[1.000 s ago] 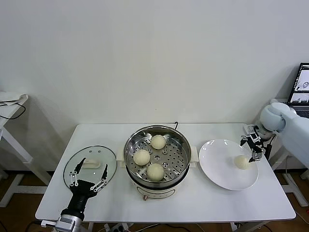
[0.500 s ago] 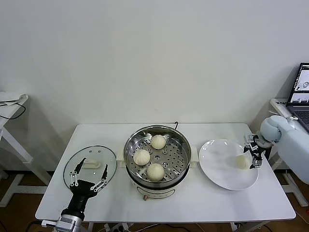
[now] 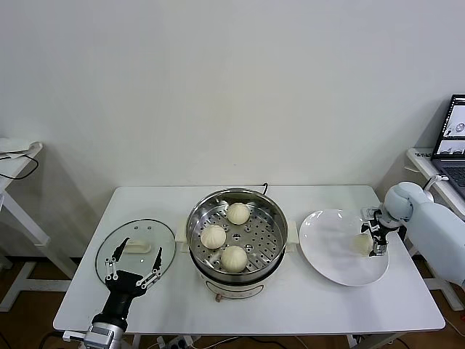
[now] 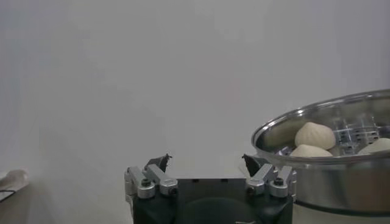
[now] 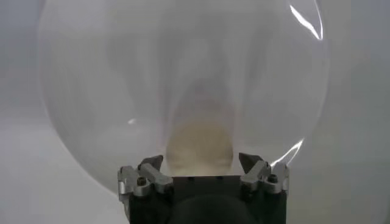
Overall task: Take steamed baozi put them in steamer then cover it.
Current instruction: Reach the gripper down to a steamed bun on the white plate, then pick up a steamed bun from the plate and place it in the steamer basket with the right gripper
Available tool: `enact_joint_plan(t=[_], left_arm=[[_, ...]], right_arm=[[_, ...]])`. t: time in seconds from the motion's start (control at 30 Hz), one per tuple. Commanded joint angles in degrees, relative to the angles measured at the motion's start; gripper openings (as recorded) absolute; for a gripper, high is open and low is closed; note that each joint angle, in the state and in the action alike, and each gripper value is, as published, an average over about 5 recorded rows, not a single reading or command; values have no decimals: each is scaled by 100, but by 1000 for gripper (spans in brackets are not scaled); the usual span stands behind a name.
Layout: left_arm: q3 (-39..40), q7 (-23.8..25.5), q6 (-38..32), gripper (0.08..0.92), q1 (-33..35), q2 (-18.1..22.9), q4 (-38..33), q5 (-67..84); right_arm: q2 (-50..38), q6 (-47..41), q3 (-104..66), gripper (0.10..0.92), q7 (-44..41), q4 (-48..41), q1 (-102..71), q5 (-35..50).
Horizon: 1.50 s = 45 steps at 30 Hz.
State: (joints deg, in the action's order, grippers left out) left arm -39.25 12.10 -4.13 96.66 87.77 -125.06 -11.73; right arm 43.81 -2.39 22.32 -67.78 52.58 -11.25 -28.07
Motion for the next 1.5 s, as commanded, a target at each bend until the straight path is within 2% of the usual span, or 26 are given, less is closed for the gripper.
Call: enact_joint_plan(t=[0.03, 0.13, 0.37, 0.67, 0.83, 1.17, 1.33, 1.5], left_arm=[[3, 4, -2, 823, -12, -3, 10, 3], [1, 4, -3, 823, -25, -2, 23, 2], [6, 0, -1, 823, -48, 2, 41, 4], [30, -4, 0, 823, -68, 11, 39, 2], [37, -5, 3, 823, -68, 10, -1, 7], [64, 2, -15, 823, -72, -10, -29, 15], [63, 11, -22, 823, -79, -33, -50, 32], [61, 19, -36, 823, -72, -50, -92, 56]], right_arm=[[93, 28, -97, 823, 37, -85, -69, -111], [86, 33, -84, 817, 24, -63, -63, -112], [30, 25, -27, 721, -31, 24, -14, -76], [-260, -139, 277, 701, -143, 421, 177, 281], [-709, -484, 995, 684, -246, 1057, 718, 1111], [-1693, -1927, 3305, 690, -407, 2880, 3005, 3234], [-1663, -2494, 4709, 702, -297, 3590, 4616, 4253], [-1162, -2941, 5897, 704, -91, 4043, 5987, 5229]])
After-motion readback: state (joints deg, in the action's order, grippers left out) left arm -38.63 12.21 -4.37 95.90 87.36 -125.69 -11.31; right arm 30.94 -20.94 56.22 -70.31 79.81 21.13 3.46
